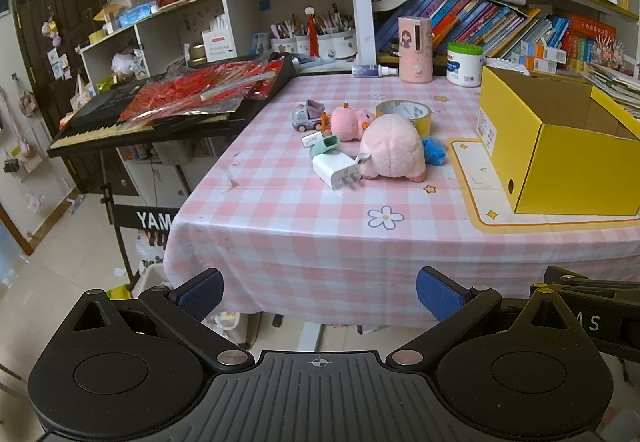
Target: Organize objects
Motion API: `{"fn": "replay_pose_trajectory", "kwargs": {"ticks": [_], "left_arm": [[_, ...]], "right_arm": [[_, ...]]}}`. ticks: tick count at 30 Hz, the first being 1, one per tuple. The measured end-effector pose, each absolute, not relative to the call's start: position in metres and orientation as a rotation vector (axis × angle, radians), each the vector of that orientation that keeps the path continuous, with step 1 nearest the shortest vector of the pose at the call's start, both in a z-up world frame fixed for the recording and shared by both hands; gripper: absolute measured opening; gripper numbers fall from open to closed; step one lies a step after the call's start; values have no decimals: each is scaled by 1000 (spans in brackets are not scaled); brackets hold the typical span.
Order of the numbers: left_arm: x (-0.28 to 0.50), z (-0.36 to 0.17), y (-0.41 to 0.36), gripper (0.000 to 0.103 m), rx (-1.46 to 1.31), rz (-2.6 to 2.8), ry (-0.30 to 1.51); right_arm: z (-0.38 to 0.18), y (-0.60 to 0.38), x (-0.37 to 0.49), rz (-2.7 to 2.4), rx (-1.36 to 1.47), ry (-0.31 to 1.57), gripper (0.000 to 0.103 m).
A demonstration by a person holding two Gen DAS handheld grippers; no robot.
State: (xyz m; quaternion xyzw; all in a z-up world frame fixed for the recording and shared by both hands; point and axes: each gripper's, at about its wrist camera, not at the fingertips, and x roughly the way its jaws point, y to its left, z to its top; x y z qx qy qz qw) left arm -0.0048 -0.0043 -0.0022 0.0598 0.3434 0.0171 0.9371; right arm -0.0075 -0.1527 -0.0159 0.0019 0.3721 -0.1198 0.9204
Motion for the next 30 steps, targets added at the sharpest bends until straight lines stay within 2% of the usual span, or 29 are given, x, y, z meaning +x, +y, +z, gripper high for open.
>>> {"fn": "replay_pose_trajectory", "kwargs": {"ticks": [30], "left_arm": [[-1,-5,0,103,119,31,710]], "right_arm": [[-19,-147,-4,-248,9,776,103]]}}
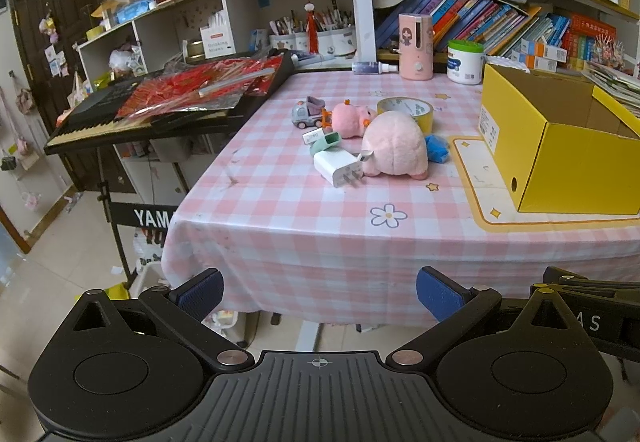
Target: Organize objects
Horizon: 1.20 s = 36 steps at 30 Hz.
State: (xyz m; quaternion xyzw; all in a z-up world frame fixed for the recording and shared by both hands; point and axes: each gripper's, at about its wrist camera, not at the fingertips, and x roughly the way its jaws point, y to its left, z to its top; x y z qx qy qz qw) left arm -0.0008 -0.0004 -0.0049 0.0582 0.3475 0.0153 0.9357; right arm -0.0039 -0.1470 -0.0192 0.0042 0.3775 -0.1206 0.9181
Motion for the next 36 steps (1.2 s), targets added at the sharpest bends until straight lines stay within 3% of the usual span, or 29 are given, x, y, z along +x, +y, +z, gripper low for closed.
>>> {"fn": "replay_pose_trajectory", "kwargs": {"ticks": [36], "left_arm": [[-7,-5,8,103,110,24,693]], "right_arm": [[-16,-146,-10,-229,35,768,103]]}}
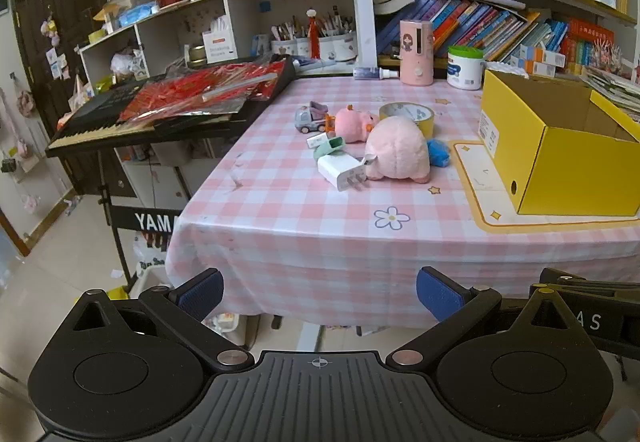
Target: Organize objects
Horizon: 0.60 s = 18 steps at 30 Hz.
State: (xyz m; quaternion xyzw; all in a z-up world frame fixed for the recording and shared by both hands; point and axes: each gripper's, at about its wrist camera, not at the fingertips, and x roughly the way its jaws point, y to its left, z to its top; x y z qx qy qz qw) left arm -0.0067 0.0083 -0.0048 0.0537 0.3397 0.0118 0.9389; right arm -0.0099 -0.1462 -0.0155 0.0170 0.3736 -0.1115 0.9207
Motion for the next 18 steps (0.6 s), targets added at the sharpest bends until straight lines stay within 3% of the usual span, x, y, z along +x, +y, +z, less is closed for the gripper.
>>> {"fn": "replay_pose_trajectory", "kwargs": {"ticks": [18], "left_arm": [[-5,-2,31,103,61,54,712]], "right_arm": [[-10,-130,-4,-157,21,766,99]]}}
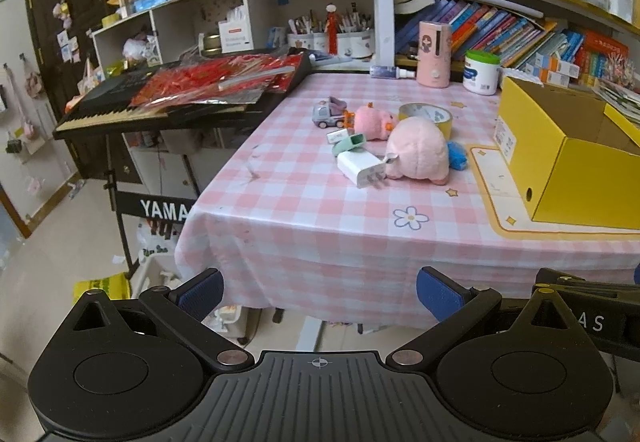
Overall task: Organize objects
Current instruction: 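Reach the left tool to the white charger while the right tool reaches the pink plush pig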
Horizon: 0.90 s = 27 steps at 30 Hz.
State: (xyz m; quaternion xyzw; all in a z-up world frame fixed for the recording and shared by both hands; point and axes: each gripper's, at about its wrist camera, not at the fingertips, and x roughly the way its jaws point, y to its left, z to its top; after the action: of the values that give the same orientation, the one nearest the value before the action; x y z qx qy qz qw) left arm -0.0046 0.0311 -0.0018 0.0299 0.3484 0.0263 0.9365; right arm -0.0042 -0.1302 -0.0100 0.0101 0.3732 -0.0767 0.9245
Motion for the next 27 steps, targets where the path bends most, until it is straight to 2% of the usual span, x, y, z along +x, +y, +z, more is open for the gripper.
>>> {"fn": "replay_pose_trajectory", "kwargs": {"ticks": [24,27], "left_arm": [[44,-8,64,102,-16,116,726],[54,-10,66,102,-21,126,729]], "right_arm": [[-10,-98,61,79,36,750,65],[-9,-96,76,91,32,741,63]]}}
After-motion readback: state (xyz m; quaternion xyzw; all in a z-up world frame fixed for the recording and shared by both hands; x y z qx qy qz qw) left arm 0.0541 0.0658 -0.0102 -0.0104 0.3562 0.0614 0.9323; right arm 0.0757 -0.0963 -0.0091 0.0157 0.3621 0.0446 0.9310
